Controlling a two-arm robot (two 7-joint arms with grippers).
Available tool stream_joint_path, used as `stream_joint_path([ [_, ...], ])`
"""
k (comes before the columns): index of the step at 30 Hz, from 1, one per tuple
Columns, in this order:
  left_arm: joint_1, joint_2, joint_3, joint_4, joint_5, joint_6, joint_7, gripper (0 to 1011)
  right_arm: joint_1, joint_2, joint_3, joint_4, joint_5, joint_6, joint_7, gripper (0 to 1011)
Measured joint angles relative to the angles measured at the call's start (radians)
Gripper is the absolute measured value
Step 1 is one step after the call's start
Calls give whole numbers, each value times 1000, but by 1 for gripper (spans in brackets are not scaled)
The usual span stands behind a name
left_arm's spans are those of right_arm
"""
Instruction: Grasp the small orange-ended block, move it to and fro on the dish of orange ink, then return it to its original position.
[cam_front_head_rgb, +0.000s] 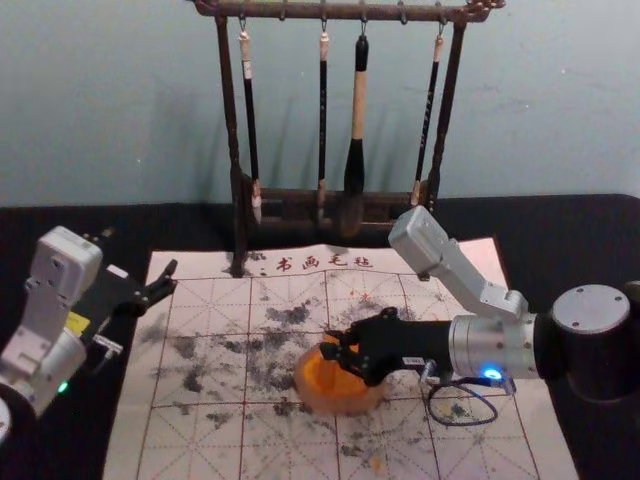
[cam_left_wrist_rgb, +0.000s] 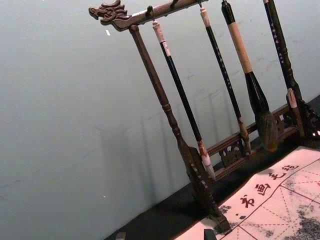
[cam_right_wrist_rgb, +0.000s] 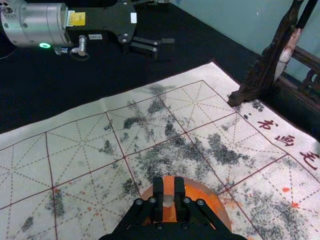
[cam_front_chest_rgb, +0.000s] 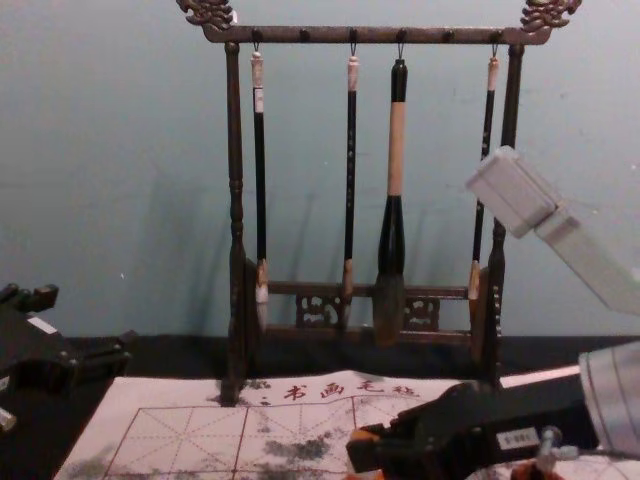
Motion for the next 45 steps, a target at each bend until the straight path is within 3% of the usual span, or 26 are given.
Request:
stream_joint_path([
  [16, 0, 0, 0, 0, 0, 0, 0, 1010, 23, -20, 8, 43, -18, -7, -18, 70],
  [45, 0, 0, 0, 0, 0, 0, 0, 1010, -38, 47, 54, -47, -16, 13, -41, 70],
])
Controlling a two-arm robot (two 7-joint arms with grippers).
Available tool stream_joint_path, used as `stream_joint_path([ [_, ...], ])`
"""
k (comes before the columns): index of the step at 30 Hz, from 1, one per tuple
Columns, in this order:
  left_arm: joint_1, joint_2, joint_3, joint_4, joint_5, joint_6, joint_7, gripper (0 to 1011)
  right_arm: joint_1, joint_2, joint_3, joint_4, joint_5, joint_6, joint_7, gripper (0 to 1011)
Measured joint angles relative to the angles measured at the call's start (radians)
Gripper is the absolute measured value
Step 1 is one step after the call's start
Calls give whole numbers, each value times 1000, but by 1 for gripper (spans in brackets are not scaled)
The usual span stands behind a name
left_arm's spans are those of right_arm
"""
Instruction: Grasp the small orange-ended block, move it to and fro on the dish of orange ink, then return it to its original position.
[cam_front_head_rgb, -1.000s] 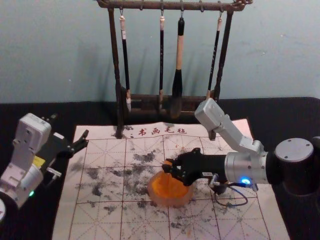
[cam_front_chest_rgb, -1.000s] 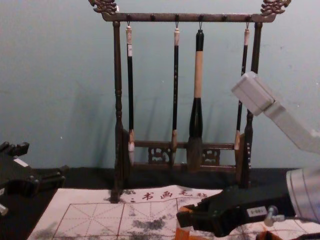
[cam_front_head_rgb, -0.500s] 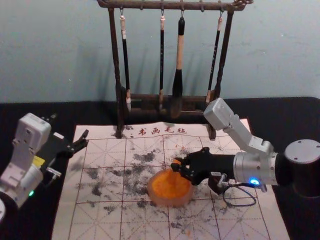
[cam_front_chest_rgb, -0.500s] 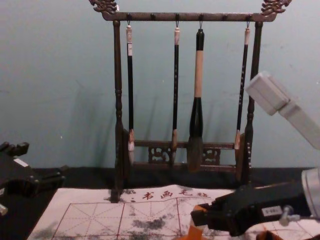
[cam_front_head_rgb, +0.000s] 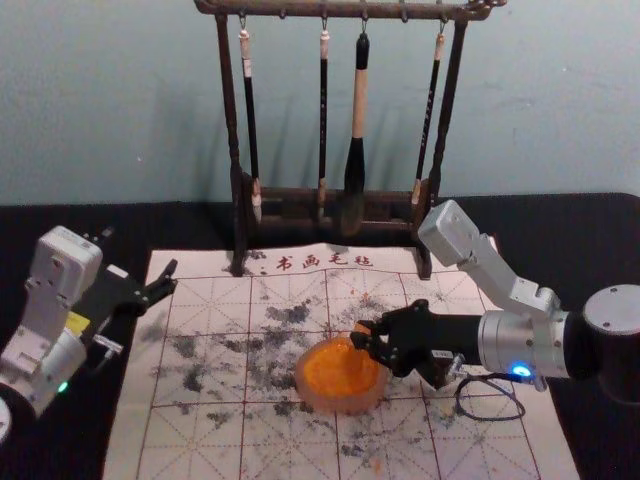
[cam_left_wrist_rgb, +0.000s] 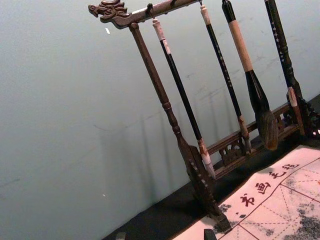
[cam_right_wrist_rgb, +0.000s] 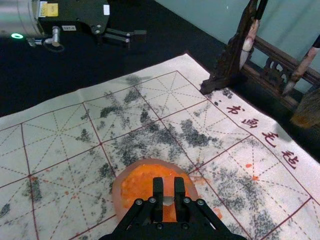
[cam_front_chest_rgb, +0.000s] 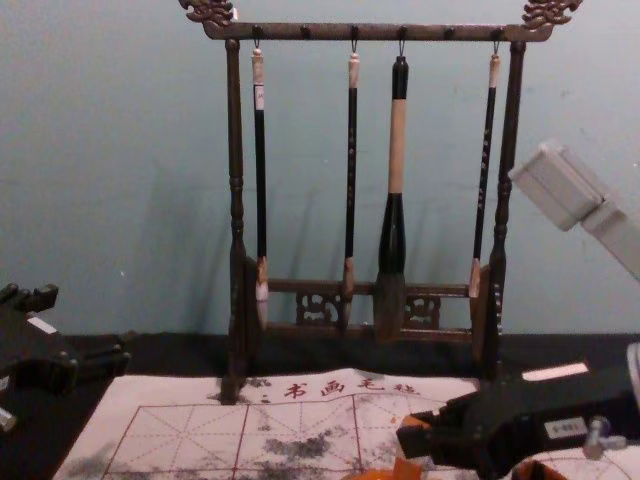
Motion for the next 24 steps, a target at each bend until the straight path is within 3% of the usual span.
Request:
stream_joint_path([
  [13, 0, 0, 0, 0, 0, 0, 0, 1010, -17, 13, -9, -32, 6, 6, 12, 70],
  [24, 0, 0, 0, 0, 0, 0, 0, 1010, -6, -5, -29, -28, 6, 8, 22, 70],
])
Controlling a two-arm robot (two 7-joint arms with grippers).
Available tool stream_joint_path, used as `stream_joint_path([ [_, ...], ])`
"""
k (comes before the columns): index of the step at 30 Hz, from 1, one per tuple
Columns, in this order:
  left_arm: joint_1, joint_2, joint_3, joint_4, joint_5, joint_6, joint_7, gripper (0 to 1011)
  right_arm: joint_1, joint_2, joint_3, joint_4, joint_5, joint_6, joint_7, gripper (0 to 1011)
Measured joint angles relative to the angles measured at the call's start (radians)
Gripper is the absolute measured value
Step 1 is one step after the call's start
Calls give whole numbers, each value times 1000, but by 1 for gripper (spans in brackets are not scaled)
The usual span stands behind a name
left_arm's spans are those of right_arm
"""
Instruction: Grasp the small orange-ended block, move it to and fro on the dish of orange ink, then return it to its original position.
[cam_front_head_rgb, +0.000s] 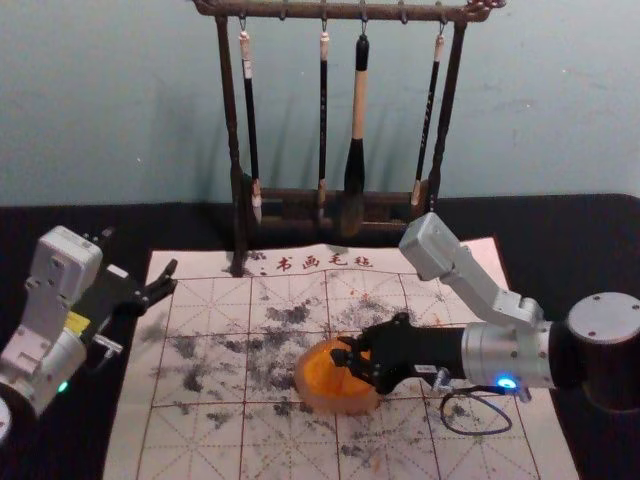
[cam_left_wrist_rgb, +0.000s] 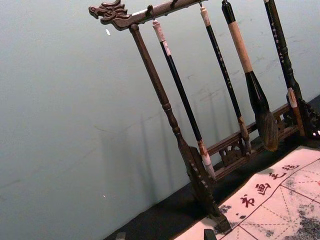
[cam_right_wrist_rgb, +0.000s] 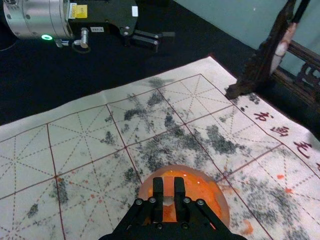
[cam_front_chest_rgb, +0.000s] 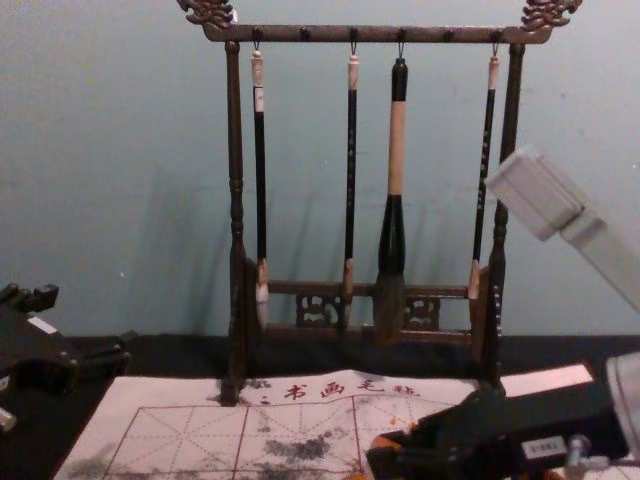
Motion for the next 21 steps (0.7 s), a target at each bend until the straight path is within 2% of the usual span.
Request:
stream_joint_path([
  [11, 0, 0, 0, 0, 0, 0, 0, 1010, 36, -42, -26, 44, -11, -7, 9, 70],
  [21, 0, 0, 0, 0, 0, 0, 0, 1010, 60, -68, -25, 82, -19, -14, -1, 70],
])
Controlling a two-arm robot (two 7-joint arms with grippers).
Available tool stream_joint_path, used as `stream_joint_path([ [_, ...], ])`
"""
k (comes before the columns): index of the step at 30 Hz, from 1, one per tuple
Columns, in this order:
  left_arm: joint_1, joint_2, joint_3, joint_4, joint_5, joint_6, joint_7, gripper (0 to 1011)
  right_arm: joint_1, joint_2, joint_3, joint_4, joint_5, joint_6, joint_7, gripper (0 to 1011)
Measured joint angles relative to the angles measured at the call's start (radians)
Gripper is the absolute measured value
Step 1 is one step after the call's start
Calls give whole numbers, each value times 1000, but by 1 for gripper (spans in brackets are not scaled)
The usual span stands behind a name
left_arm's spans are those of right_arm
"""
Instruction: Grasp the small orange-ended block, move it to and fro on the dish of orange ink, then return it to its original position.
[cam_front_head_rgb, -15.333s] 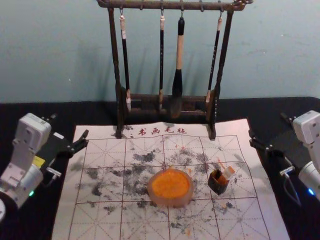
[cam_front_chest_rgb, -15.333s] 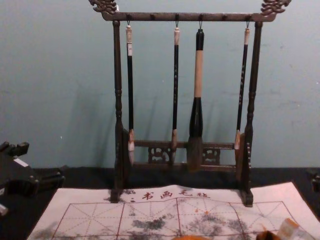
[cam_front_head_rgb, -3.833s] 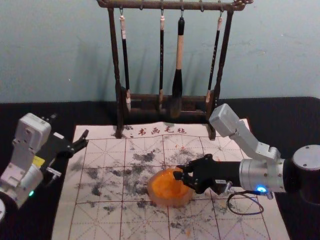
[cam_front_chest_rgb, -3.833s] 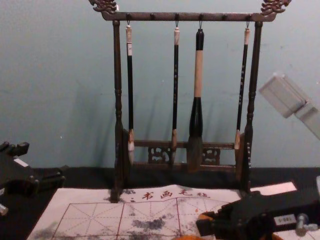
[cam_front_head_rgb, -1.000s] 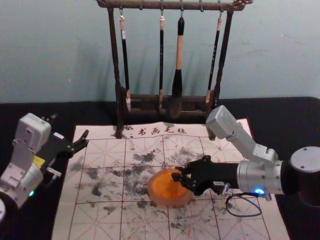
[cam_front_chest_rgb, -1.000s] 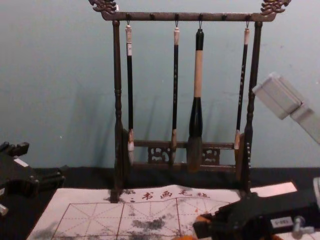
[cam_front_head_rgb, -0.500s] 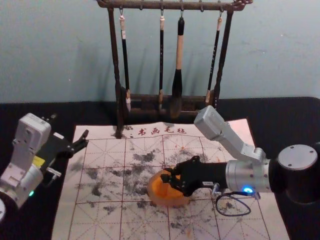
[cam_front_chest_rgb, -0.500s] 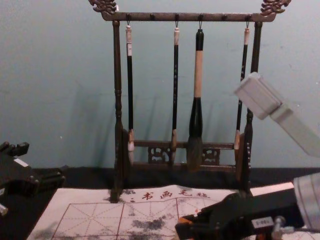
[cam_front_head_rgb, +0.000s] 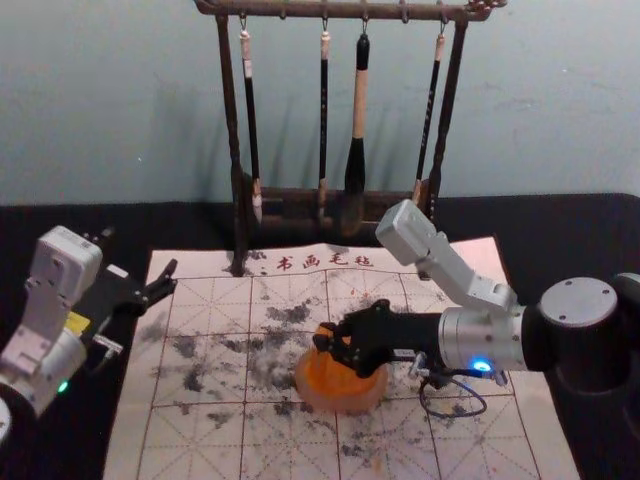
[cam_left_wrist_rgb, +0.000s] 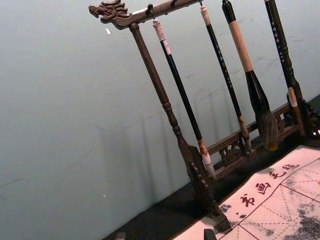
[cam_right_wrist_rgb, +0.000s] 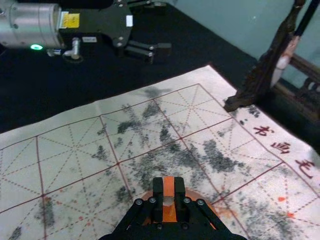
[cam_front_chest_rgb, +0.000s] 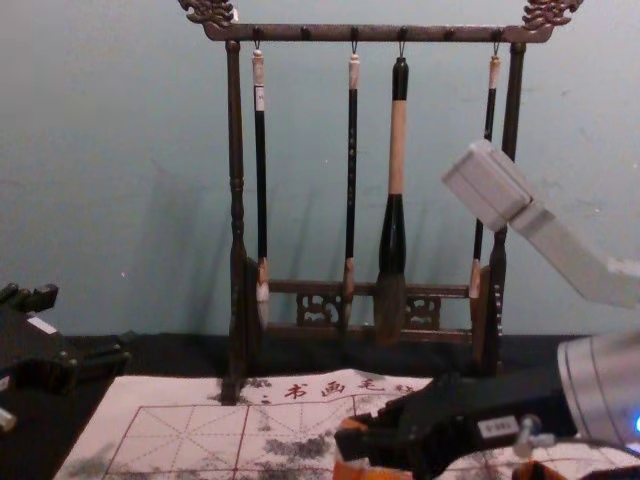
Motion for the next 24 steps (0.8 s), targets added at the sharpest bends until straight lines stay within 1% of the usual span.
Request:
stream_joint_path([
  [8, 0, 0, 0, 0, 0, 0, 0, 1010, 3, 2, 15, 7, -1, -3, -12, 70],
  [24, 0, 0, 0, 0, 0, 0, 0, 1010, -25, 40, 41, -29, -3, 1, -27, 70],
])
